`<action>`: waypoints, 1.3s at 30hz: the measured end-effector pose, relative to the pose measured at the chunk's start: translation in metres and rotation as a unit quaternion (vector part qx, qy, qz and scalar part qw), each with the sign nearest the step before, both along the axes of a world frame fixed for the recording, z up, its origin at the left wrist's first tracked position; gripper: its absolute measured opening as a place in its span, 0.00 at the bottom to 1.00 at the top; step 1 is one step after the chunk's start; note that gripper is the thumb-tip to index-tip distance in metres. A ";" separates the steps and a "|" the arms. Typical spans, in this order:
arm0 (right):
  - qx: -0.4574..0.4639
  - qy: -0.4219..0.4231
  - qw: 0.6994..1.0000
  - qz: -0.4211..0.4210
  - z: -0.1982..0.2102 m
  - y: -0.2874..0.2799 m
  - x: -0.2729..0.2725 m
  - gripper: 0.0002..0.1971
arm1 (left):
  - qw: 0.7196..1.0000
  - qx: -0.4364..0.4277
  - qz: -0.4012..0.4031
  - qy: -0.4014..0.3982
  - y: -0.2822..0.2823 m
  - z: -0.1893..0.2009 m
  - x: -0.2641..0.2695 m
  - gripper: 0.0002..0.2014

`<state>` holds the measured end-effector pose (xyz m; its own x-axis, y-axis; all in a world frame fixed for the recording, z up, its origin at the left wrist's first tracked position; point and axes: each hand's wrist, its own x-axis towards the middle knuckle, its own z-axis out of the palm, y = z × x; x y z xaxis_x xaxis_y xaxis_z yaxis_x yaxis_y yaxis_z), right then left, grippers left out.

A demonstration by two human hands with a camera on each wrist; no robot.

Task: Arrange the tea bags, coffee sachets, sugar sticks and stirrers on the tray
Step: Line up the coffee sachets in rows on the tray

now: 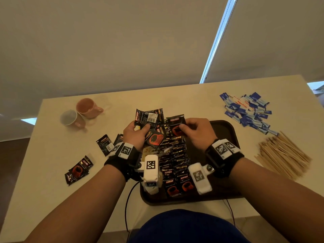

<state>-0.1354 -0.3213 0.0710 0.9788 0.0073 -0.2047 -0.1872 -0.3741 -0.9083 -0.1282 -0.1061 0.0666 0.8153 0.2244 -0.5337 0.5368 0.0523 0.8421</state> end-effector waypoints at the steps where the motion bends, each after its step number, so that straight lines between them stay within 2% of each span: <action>1: 0.050 0.027 0.998 -0.024 0.000 -0.001 0.001 0.04 | 1.000 -0.006 0.004 0.004 -0.001 0.000 0.001 0.04; 3: 0.102 0.057 0.992 -0.041 -0.001 -0.003 0.002 0.03 | 1.000 -0.014 0.011 0.010 -0.003 0.001 0.002 0.05; 11: 0.138 0.120 0.980 -0.079 -0.017 -0.017 0.016 0.05 | 1.000 -0.010 0.010 0.020 -0.008 -0.004 0.010 0.05; 13: 0.096 0.131 0.981 -0.102 -0.028 -0.030 0.023 0.04 | 1.000 -0.010 0.012 0.021 -0.007 -0.005 0.011 0.06; 16: -0.089 0.149 0.976 -0.132 -0.056 -0.061 0.039 0.11 | 1.000 -0.001 0.020 0.022 0.000 -0.010 0.012 0.06; 18: -0.162 0.185 0.960 -0.137 -0.066 -0.074 0.046 0.14 | 0.999 -0.005 0.031 0.026 0.004 -0.011 0.011 0.07; 24: -0.144 0.256 0.949 -0.114 -0.095 -0.065 0.056 0.19 | 0.998 -0.013 0.043 0.033 0.010 -0.018 0.007 0.08; 31: -0.191 0.224 0.947 -0.130 -0.106 -0.048 0.069 0.08 | 0.998 -0.018 0.045 0.031 0.008 -0.022 0.005 0.08; 39: -0.227 0.180 0.953 -0.086 -0.111 -0.042 0.076 0.06 | 0.998 -0.010 0.045 0.033 0.011 -0.025 0.004 0.07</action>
